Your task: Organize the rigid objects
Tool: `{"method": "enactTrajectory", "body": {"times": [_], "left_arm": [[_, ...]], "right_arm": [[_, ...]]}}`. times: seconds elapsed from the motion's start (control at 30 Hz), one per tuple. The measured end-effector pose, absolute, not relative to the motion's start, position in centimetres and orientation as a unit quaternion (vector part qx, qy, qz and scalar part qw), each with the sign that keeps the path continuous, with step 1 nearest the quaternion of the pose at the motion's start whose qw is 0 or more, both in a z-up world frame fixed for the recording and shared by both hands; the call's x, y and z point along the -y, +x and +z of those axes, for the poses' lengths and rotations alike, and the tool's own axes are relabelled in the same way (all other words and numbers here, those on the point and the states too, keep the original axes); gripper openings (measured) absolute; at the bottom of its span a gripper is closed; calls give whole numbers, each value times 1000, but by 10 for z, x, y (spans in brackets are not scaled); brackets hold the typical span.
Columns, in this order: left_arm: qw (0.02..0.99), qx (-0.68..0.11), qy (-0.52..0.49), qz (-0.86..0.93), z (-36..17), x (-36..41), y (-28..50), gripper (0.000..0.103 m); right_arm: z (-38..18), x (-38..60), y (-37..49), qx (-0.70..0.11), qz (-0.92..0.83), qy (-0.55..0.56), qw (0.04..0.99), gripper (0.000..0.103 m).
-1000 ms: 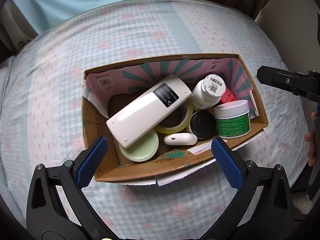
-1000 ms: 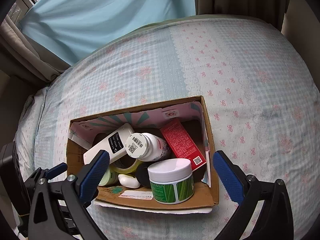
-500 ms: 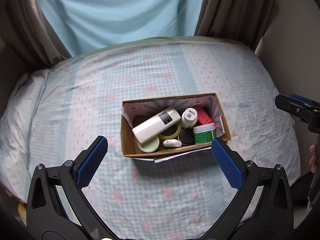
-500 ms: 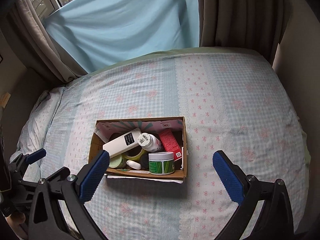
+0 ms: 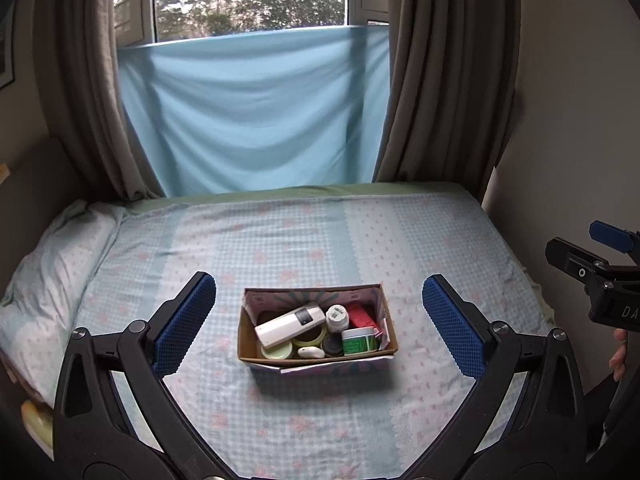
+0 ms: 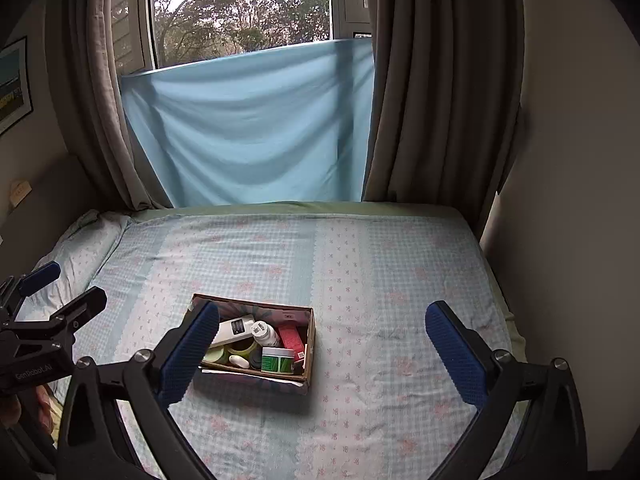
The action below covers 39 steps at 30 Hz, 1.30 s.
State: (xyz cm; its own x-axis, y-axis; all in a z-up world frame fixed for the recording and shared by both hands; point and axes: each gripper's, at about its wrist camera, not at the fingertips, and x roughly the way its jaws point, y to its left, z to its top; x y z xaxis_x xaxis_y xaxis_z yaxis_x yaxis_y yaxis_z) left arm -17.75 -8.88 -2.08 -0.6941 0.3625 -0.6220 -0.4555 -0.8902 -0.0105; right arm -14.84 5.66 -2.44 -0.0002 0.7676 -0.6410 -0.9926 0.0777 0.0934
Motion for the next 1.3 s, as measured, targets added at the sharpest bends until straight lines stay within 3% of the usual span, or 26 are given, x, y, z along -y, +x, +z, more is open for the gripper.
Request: {"method": "enactTrajectory", "body": {"times": [0.17, 1.3], "left_arm": [[225, -45, -304, 925, -17, 95, -161, 103], [202, -54, -275, 938, -14, 92, -134, 103]], "right_arm": [[-28, -42, -150, -267, 645, -203, 687, 103], [-22, -19, -127, -264, 637, -181, 701, 103]]}}
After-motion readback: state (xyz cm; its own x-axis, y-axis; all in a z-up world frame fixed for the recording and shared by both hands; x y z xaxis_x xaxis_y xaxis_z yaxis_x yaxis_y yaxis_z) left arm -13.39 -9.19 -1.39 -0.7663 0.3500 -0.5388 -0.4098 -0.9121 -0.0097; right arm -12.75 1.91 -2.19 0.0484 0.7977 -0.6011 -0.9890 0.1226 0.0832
